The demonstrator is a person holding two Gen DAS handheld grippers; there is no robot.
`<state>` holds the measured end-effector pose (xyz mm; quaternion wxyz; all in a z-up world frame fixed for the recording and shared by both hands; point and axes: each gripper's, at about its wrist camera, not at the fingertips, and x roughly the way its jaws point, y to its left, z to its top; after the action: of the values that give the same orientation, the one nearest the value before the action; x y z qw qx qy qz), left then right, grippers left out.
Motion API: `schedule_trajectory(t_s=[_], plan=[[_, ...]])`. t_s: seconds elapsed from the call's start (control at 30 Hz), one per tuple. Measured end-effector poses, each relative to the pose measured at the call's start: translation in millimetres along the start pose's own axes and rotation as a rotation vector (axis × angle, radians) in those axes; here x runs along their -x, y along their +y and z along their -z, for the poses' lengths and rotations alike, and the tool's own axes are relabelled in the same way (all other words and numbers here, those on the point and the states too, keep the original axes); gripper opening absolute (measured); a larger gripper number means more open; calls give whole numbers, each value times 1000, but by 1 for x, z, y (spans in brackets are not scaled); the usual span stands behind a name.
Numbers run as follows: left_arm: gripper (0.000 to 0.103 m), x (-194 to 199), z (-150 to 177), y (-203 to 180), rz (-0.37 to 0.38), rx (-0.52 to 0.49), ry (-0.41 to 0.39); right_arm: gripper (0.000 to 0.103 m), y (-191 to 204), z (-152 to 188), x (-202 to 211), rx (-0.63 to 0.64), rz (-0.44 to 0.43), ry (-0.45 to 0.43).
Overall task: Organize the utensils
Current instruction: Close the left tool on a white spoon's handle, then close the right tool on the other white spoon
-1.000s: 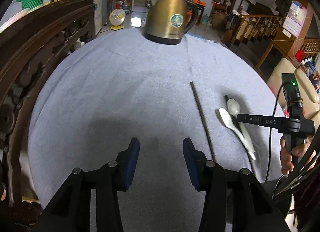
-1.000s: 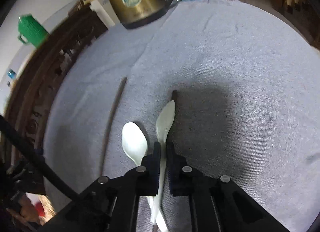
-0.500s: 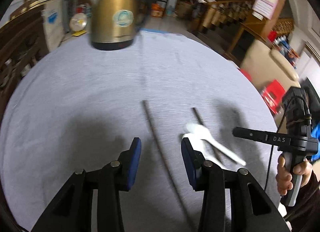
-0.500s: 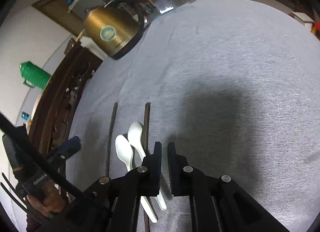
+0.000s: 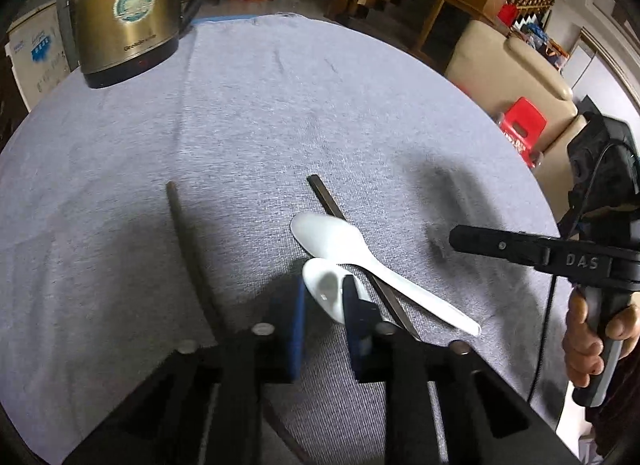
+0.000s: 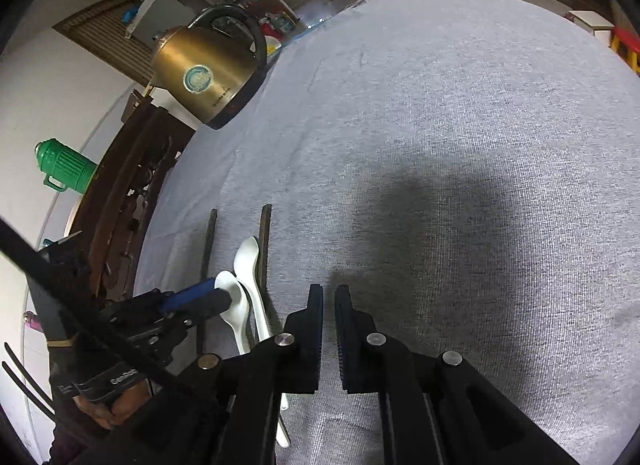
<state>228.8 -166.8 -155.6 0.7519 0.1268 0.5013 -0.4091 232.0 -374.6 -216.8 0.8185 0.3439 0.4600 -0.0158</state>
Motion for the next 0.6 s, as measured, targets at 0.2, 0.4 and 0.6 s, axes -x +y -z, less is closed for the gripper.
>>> schedule_trajectory(t_s=[0.2, 0.4, 0.6], plan=[[4, 1, -1, 3, -48, 6, -24, 8, 3, -1, -1, 13, -3, 8], [2, 29, -1, 20, -72, 21, -84, 17, 18, -2, -5, 53, -9, 17], [2, 67, 6, 27, -82, 28, -155, 51, 45, -11, -20, 143, 20, 23]])
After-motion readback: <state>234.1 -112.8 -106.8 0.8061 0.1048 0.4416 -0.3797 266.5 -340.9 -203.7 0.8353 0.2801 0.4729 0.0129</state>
